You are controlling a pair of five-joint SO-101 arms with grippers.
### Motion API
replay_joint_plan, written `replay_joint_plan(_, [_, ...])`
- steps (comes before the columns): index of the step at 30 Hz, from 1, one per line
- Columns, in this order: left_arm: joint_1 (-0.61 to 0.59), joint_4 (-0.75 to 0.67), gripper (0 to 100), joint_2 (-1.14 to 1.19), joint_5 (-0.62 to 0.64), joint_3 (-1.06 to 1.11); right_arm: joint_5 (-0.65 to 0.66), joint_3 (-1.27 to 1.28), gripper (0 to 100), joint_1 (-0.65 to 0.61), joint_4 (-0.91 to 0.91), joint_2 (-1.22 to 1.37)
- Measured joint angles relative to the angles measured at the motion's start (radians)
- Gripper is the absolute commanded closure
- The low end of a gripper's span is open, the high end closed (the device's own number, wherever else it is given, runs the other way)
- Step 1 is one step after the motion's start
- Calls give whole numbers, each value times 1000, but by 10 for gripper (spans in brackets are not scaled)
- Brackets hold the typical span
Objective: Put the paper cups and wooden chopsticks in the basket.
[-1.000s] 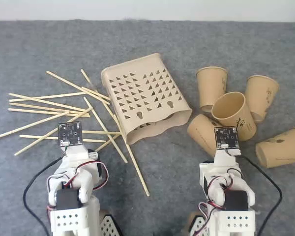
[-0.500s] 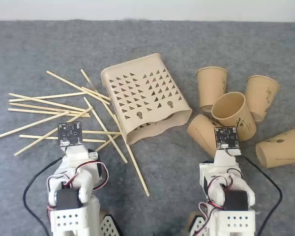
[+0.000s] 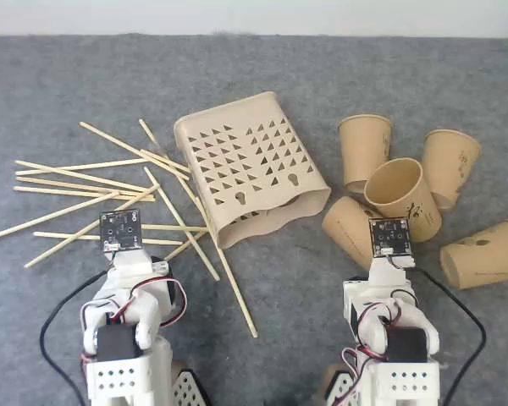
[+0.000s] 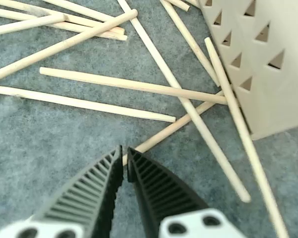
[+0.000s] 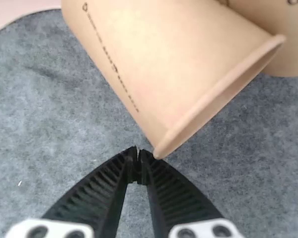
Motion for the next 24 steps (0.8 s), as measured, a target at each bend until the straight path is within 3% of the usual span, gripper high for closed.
replay_joint_plan(6, [78, 0, 988, 0, -5, 0, 2, 0, 991, -58, 0, 0])
replay_joint_plan(14, [92, 0, 988, 0, -3, 0, 2, 0, 991, -54, 0, 0])
replay_joint_plan(19, [89, 0, 987, 0, -2, -9, 3, -26, 991, 80, 28, 0])
replay_joint_plan(24, [49, 0, 987, 0, 3, -157, 3, -94, 991, 273, 29, -2])
